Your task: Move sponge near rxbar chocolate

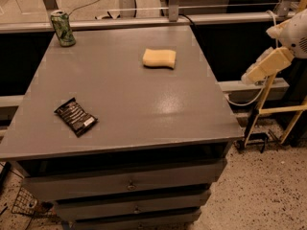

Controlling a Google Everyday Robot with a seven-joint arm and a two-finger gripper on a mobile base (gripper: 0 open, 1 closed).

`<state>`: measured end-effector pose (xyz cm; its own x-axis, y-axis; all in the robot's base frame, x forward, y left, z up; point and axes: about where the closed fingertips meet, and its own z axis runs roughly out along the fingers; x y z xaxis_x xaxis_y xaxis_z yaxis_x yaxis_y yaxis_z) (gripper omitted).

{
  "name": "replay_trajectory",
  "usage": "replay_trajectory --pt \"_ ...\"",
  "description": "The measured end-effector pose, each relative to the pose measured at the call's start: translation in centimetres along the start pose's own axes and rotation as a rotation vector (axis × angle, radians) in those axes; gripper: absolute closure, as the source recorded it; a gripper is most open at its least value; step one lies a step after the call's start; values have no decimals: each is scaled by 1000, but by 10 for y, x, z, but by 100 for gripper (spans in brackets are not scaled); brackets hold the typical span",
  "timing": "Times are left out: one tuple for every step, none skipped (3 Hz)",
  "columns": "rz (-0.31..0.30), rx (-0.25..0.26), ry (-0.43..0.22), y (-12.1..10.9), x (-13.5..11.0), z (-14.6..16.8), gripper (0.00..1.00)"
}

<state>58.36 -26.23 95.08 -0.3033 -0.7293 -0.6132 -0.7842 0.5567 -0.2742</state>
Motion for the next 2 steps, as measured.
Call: replay_trajectory --pt "5 -7 -18 -2 -4 6 0" --pt "-10 -46 -75 -10 -50 41 0"
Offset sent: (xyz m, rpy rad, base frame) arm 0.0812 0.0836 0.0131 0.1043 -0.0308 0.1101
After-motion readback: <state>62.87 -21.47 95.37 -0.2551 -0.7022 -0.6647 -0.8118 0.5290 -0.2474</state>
